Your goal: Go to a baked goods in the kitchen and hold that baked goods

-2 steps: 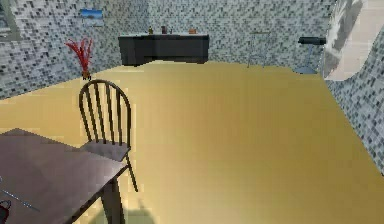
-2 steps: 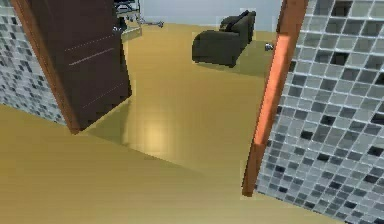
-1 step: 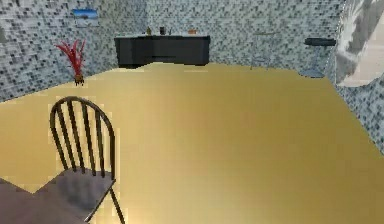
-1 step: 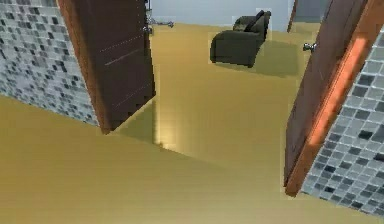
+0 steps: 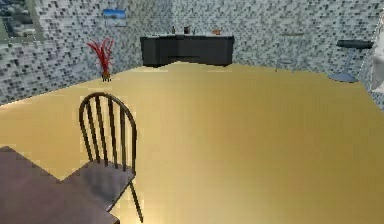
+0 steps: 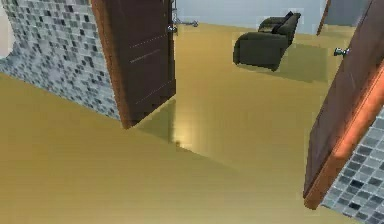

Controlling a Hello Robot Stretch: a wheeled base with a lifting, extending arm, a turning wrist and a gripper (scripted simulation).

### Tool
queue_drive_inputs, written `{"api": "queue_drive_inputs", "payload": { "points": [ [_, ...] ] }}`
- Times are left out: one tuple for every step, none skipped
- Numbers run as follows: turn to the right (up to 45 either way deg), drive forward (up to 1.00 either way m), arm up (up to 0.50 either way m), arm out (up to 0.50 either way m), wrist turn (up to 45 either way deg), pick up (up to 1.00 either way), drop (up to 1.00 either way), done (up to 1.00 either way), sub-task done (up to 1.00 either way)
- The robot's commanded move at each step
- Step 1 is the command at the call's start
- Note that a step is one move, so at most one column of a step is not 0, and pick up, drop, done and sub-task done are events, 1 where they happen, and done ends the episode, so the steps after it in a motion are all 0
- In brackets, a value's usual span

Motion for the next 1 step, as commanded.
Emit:
{"api": "queue_drive_inputs", "payload": {
  "points": [
    [0.0, 0.55, 0.00, 0.00, 0.0, 0.00, 0.00, 0.00, 0.00]
  ]
}}
